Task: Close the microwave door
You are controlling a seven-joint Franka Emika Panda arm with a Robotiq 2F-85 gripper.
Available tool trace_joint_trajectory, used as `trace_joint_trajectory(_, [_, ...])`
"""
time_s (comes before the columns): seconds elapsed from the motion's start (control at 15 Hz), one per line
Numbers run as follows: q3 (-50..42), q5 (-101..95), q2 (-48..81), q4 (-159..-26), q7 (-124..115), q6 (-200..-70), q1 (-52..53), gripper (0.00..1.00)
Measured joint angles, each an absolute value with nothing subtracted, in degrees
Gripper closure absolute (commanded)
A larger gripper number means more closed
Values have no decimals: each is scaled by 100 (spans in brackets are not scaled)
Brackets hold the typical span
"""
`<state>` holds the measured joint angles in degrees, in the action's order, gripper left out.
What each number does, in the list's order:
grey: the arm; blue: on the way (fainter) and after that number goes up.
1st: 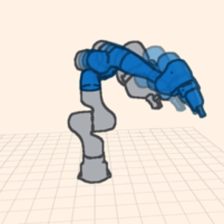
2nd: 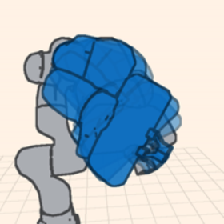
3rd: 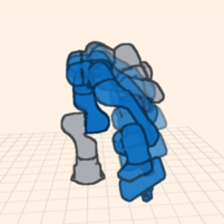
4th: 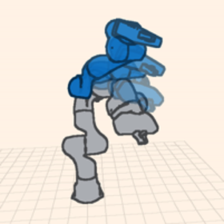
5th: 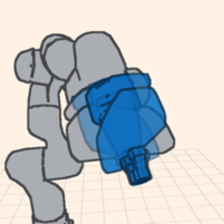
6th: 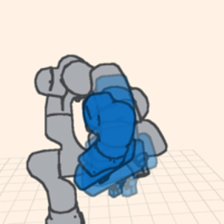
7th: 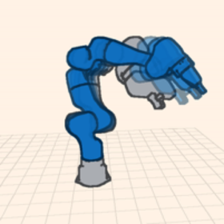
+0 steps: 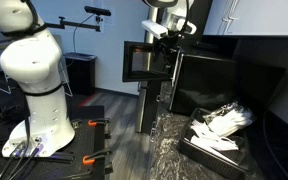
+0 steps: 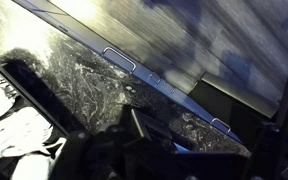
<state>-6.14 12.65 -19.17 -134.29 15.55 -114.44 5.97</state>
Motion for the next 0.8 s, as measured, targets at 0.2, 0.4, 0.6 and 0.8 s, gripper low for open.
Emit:
trace_joint_trajectory(0.2, [-614,1265,-1917,-13429,1555,-11444,597,0])
trace_joint_trajectory(0.4, [-583,1265,-1914,-13427,1577,-11444,575,0])
trace_joint_trajectory(0.6, [-433,1270,-1873,-13387,1860,-11539,609,0])
trace_joint_trajectory(0.8, [-231,1286,-1841,-13269,2200,-11712,785,0])
